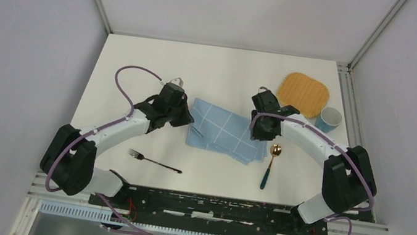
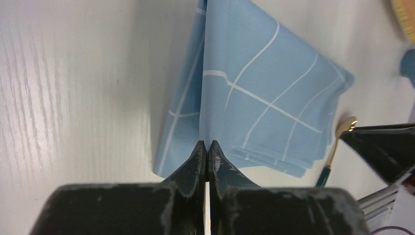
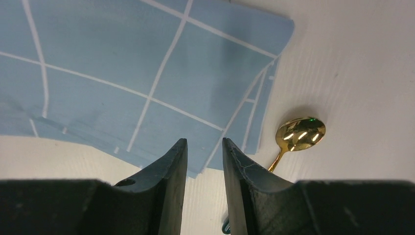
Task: Set the dinner table for one person
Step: Flatten out the napkin at the center of the board.
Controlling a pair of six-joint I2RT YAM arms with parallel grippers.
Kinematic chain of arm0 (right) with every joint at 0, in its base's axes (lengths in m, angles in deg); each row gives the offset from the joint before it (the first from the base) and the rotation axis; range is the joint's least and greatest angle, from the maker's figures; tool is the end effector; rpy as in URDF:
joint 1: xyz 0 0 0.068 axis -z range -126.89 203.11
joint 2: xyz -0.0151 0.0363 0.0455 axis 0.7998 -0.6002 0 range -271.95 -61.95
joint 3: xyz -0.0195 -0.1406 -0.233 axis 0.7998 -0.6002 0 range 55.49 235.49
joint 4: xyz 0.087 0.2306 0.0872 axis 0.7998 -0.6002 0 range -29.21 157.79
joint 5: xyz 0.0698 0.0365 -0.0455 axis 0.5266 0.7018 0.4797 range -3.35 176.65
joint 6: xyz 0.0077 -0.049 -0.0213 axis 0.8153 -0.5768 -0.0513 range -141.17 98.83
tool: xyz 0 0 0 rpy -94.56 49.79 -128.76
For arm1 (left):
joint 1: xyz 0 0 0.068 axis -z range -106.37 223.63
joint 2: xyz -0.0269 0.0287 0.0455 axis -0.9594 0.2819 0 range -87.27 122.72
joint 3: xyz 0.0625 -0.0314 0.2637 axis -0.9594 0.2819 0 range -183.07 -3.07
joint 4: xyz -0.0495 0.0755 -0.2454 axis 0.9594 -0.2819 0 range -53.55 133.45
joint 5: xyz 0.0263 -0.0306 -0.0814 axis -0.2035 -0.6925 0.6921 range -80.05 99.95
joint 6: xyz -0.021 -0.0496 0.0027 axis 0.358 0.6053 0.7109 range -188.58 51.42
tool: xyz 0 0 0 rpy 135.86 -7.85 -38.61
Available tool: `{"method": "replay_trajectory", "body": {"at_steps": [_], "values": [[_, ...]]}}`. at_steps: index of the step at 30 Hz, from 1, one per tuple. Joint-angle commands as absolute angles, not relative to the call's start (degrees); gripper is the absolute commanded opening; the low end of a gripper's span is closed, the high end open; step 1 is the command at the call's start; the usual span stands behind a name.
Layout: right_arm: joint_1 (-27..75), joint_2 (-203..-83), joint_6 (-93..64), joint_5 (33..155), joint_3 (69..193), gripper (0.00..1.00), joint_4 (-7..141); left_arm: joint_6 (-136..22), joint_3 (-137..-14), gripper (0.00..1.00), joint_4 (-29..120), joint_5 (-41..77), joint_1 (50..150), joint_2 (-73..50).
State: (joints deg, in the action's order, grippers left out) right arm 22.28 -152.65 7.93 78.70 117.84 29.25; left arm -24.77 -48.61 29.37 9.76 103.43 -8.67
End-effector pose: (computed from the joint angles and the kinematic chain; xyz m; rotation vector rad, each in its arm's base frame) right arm 0.2689 0.1548 0.2134 -0.0026 2.7222 0.1141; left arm 0.2434 -0.1393 0.2085 -0.3040 2.4605 -0.5796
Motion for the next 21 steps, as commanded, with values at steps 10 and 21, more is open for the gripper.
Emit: {"method": "replay_trajectory", "body": {"at_steps": [10,21], "values": [[21.11,-144.64,9.84,74.90,111.31,0.38,31.17,-21.98,-56.42,0.02,27.74,6.55,104.13,-10.92],[17.89,-141.98,9.29,79.66,109.05,0.39,35.78,-18.96,-56.35,0.02,31.57,5.13,104.13,-11.84]]}}
